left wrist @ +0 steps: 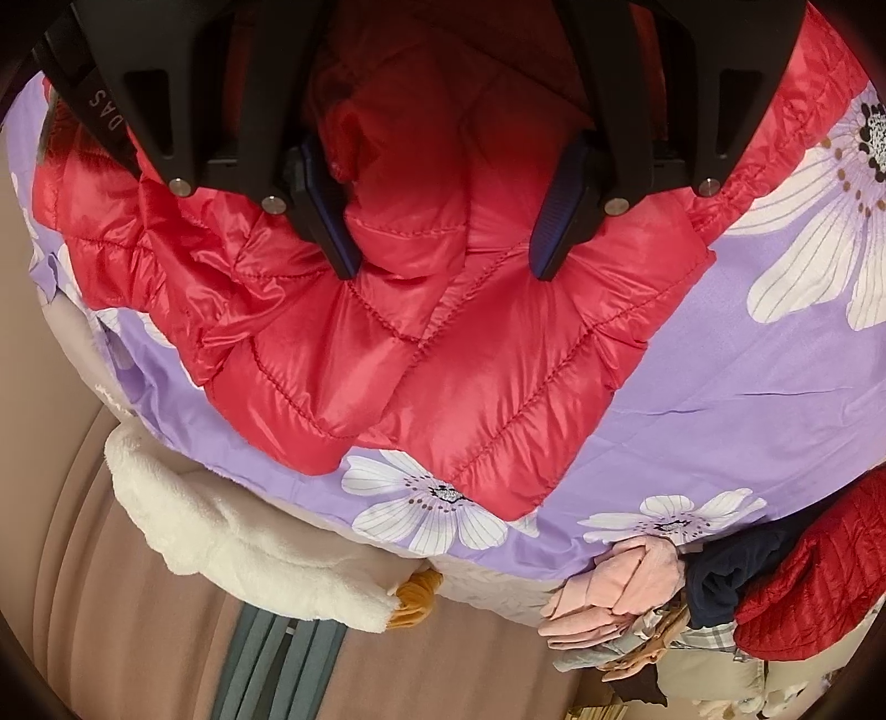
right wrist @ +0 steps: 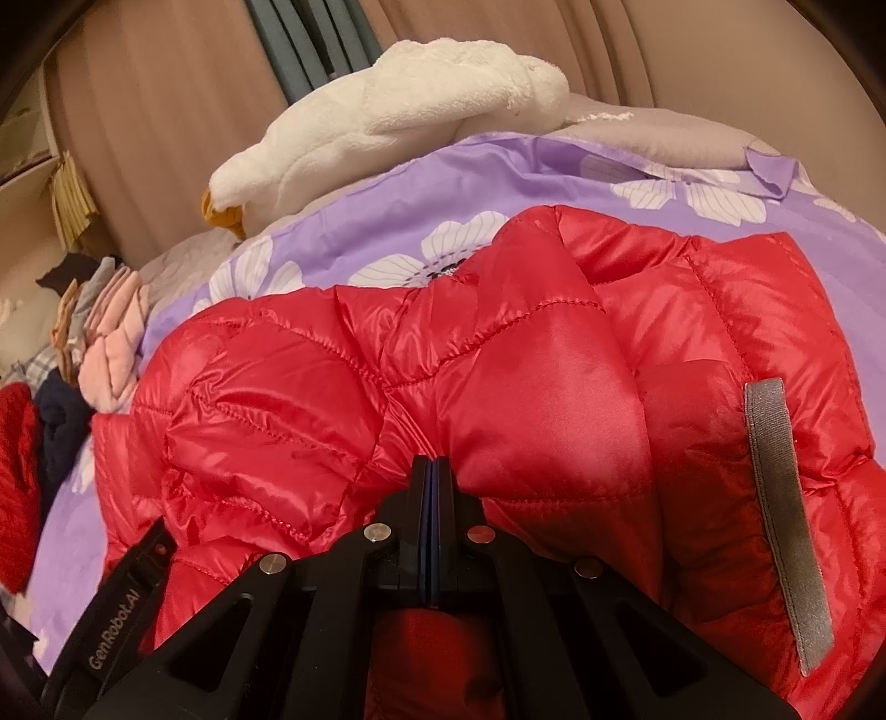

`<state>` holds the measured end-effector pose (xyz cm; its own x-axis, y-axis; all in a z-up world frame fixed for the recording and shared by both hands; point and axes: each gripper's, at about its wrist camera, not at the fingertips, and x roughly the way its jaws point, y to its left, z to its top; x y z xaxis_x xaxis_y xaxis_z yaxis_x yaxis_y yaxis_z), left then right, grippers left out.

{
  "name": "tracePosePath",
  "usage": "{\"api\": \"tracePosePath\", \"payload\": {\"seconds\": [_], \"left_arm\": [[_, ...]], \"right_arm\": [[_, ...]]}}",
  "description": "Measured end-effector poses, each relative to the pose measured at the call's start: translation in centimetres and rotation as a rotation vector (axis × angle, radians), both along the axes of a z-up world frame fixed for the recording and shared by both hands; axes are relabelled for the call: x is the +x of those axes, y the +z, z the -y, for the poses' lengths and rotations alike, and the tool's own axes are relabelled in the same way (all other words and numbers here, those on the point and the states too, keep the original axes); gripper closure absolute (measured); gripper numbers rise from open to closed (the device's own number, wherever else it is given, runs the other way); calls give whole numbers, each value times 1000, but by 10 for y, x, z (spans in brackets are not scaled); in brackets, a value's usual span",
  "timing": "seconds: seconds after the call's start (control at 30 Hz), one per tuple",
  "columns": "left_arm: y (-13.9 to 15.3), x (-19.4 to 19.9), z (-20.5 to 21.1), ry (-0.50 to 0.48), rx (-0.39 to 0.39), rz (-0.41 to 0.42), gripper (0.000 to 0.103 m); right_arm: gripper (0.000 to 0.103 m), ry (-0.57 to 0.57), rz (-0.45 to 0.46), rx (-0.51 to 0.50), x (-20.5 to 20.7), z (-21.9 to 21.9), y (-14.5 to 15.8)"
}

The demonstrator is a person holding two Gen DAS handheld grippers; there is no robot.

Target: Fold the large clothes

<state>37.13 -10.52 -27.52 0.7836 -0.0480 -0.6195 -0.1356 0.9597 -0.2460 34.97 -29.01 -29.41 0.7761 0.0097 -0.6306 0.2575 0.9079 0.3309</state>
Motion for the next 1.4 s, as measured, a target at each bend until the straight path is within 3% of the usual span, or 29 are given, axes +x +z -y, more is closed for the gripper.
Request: {"api": "tracePosePath", "payload": {"seconds": [0.13,0.27,0.33,0.37,0.4,0.43,0.57,0.7,0.8,0.93,1.0,1.1,1.27,1.4], "left_arm": [[10,-16,-14,25,-37,-36,36],[34,-63,-50,97,-103,-14,36],[49,-88,-73,92,-112,-17,35],[55,-102,-86,82,-92,-19,34],[60,-114,-96,83,-74,-13,34],[63,-130,-110,100,-56,2,30],[54,-177,-167,219,-63,18,21],[21,-196,-211,268,-213,-84,21],[2,-207,-218,275,-272,-123,21],[-6,-227,-206,241,-252,-98,21],[-7,-238,-199,206,-262,-81,20],[-12,-254,-190,142,-336,-57,20],[-15,-264,-172,33,-456,-56,19],[-20,-263,-146,-77,-577,-89,19]], "right_arm": [[103,-2,-30,16,-5,0,8],[103,-1,-23,22,-42,-4,37],[79,-6,7,13,-69,-5,50],[55,-11,15,10,-88,-4,55],[38,-19,19,6,-104,-2,57],[35,-29,22,2,-113,0,58],[34,-116,-11,-33,-165,17,55],[34,-229,-24,12,-197,39,49],[34,-301,-28,55,-221,52,43],[34,-332,-56,141,-246,67,26],[34,-363,-112,95,-253,67,16],[34,-426,-191,38,-263,65,0],[34,-473,-103,220,-293,70,-15],[32,-395,-83,322,-292,54,-16]]}}
